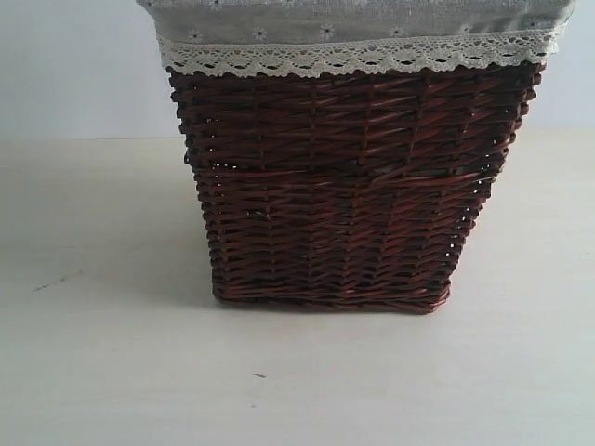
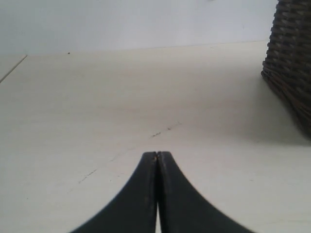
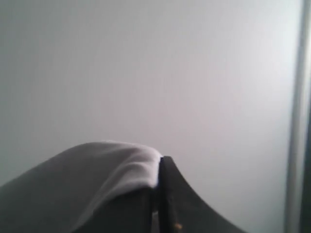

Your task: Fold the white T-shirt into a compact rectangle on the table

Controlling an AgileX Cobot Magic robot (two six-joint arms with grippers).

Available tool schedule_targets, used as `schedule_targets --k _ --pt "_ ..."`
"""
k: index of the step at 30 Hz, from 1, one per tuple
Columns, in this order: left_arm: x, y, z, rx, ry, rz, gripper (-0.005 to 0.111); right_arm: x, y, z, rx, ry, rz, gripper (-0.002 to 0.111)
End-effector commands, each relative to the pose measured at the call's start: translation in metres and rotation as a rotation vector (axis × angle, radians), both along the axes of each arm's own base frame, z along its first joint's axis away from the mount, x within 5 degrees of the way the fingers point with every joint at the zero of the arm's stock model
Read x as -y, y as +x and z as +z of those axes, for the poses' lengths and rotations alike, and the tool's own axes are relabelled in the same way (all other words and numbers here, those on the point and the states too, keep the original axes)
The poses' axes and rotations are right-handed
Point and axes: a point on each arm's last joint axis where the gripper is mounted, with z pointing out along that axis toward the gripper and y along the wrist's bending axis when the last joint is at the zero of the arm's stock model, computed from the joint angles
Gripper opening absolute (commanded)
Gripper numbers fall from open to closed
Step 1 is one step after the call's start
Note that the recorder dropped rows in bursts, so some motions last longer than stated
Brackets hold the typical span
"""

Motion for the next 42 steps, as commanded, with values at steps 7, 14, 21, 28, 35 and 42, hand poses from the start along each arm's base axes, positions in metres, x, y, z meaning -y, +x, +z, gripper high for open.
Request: schedule_targets --k 7,14,21,28,35,42 --pt "0.002 0.0 0.002 0.015 0.007 -0.036 0.0 0.013 -0.073 0.025 0.129 -0.069 -0.364 0.0" --pt "0.003 0.0 0.002 0.015 0.007 -0.051 0.0 0.015 0.036 -0.046 -0.444 0.001 -0.129 0.0" --pt "0.003 0.0 0.002 0.015 0.007 -0.051 0.0 -0.007 0.126 -0.108 -0.699 0.121 0.296 0.035" --pt "0.003 0.0 0.002 0.015 0.007 -0.051 0.0 -0.004 0.148 -0.131 -0.782 0.21 0.297 0.062" --pt "0.003 0.0 0.002 0.015 0.007 -0.051 0.0 -0.004 0.169 -0.166 -0.978 0.301 0.322 0.059" --pt "0.003 0.0 0.002 0.015 0.007 -0.051 0.0 0.002 0.211 -0.253 -1.237 0.399 0.309 0.052"
